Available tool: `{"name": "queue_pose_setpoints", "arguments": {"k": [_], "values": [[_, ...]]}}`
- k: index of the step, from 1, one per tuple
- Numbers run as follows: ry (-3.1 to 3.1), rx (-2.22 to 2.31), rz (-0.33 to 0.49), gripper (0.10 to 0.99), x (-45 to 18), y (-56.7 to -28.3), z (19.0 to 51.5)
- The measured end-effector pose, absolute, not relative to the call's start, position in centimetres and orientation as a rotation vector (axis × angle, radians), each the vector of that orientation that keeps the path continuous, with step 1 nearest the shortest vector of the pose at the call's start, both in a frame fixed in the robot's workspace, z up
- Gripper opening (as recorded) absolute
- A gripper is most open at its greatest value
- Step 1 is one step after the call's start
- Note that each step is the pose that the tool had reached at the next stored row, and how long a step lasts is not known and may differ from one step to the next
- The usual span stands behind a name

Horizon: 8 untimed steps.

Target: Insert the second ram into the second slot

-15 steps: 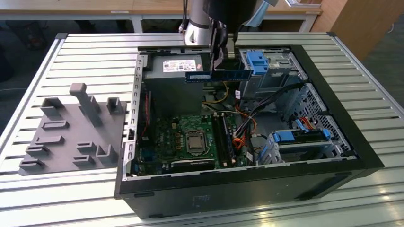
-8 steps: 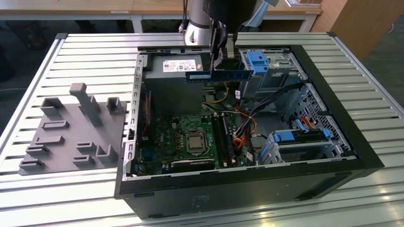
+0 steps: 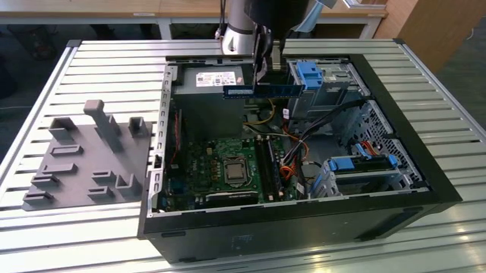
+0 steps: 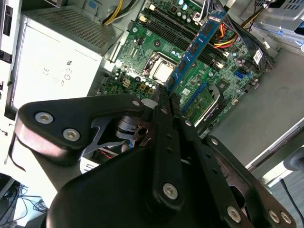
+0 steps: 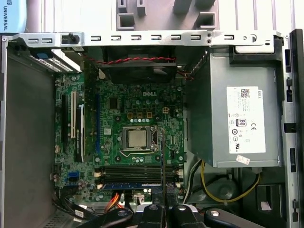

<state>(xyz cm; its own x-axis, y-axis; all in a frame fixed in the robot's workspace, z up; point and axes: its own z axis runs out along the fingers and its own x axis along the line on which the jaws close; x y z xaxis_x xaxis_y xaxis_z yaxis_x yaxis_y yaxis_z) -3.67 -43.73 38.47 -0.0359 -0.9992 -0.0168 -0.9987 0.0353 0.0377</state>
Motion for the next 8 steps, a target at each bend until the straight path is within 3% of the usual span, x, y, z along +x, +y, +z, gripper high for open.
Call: {"name": "queue_pose_setpoints", "arguments": {"k": [8], "values": [[-2.268, 2.153, -0.061, 0.137, -3.67, -43.73, 38.47]]}}
